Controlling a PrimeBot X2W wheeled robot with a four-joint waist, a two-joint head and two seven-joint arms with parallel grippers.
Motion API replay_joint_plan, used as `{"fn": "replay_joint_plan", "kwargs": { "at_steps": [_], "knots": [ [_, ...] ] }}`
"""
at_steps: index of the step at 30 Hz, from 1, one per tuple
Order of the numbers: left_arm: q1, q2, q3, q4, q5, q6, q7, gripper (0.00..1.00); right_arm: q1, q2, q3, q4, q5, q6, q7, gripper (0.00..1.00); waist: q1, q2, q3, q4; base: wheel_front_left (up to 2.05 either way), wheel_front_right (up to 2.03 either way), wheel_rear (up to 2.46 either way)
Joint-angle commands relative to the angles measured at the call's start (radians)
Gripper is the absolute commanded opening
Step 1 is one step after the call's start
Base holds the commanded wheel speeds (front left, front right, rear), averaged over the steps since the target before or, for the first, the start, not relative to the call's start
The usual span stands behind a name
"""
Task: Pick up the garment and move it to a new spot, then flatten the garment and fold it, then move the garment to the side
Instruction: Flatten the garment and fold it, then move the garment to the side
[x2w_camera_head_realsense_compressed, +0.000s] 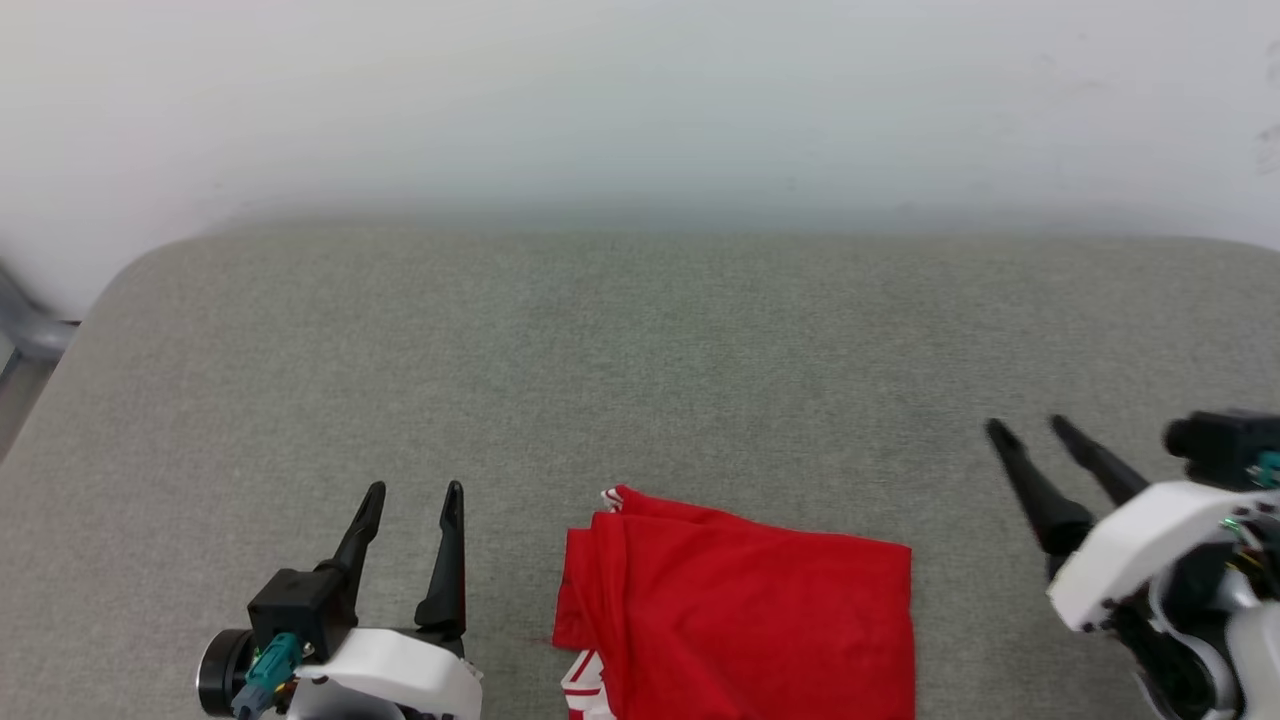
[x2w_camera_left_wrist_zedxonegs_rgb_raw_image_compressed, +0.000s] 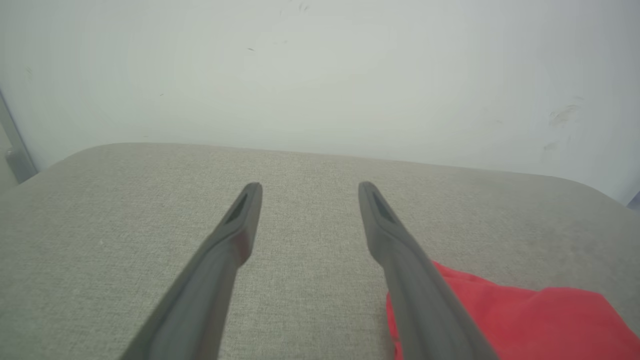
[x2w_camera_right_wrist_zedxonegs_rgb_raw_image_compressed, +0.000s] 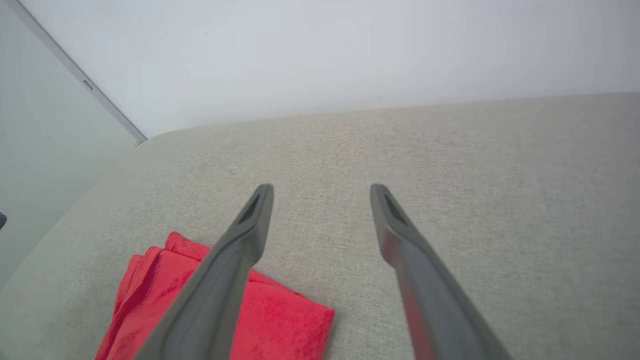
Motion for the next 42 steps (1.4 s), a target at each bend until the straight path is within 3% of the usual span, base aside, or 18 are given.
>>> {"fn": "replay_joint_plan", "kwargs": {
  "at_steps": [1,8,18,29,42],
  "knots": [
    [0.019,0.005,0.006,0.000,-0.005,0.006,-0.002,1.00,0.034,-0.002,-0.050,0.002,-0.058,0.000,-0.035,1.00,0.0000,-0.0001,-0.021,-0.022,0.00,0.00,0.00],
    [0.034,0.016,0.014,-0.010,-0.004,0.018,-0.002,1.00,0.117,0.017,-0.176,-0.048,-0.224,0.000,-0.148,1.00,0.0000,-0.0001,-0.048,-0.062,0.00,0.00,0.00],
    [0.064,0.020,0.025,-0.013,0.005,0.027,-0.002,1.00,0.234,0.067,-0.162,-0.120,-0.328,0.000,-0.312,1.00,0.0000,-0.0001,-0.082,-0.087,0.00,0.00,0.00],
    [0.112,0.014,0.041,-0.005,0.038,0.038,-0.002,1.00,0.275,0.102,-0.137,-0.114,-0.333,0.000,-0.308,1.00,0.0000,-0.0001,-0.104,-0.088,0.00,0.00,0.00],
    [0.103,0.004,0.052,0.003,0.054,0.023,-0.002,1.00,0.258,0.082,-0.164,-0.097,-0.306,0.000,-0.249,1.00,0.0000,-0.0001,-0.098,-0.075,0.00,0.00,0.00]
  ]
}}
